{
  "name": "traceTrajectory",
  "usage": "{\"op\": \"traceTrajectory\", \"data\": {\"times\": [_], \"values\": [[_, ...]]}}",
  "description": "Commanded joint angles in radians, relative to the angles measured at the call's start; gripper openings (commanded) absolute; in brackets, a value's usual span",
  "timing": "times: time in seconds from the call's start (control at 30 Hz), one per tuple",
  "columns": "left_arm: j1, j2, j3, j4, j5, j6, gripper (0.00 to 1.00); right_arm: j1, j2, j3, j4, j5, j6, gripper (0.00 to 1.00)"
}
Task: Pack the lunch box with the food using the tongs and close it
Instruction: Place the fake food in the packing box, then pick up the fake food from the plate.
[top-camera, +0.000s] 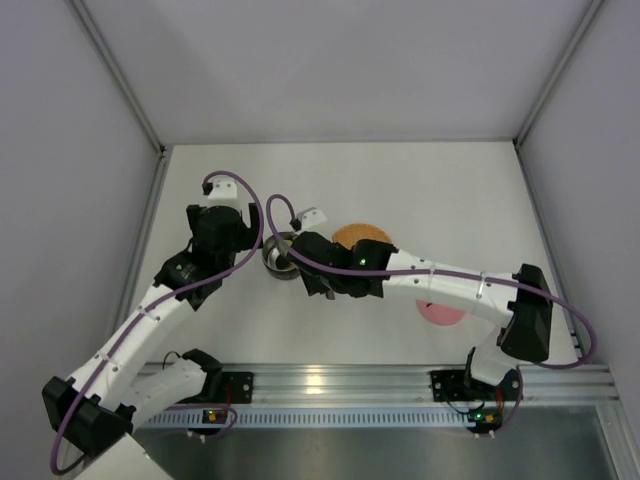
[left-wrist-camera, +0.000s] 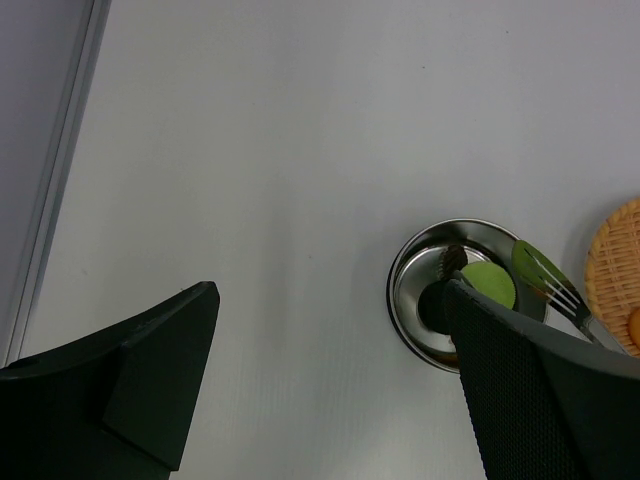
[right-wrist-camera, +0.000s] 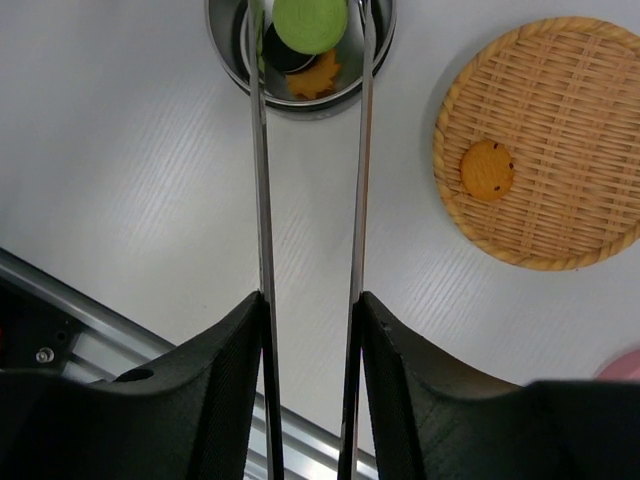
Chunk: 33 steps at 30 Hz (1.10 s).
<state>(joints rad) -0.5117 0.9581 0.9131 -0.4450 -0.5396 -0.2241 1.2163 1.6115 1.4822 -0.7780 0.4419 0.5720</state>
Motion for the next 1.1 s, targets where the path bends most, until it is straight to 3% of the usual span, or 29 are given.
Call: {"op": "traceTrajectory", "data": {"times": [0.0,0.27,0.4,0.7,1.07], "values": [[-0.004,-0.007,0.033,0.009,-0.011,0.011,0.99,0.02,-0.01,0.061,0.059,0.011,-0.011,0.42],[-0.002,-0.009,0.032,0.009,-0.011,0.011,0.99,0.022,-0.068,0.035,0.037,0.058,-0.004,0.47],[-0.004,-0.009,0.035,0.009,-0.008,0.011,0.99,0.019,-0.183,-0.032,-0.016,0.145,0.029,0.48],[-0.002,-0.01,0.036,0.009,0.0,0.009,0.99,0.009,-0.419,-0.31,-0.079,0.202,0.132,0.47],[-0.002,-0.009,0.035,0.008,0.003,0.009,0.99,-0.001,-0.444,-0.462,-0.031,0.172,0.183,0.44]]}}
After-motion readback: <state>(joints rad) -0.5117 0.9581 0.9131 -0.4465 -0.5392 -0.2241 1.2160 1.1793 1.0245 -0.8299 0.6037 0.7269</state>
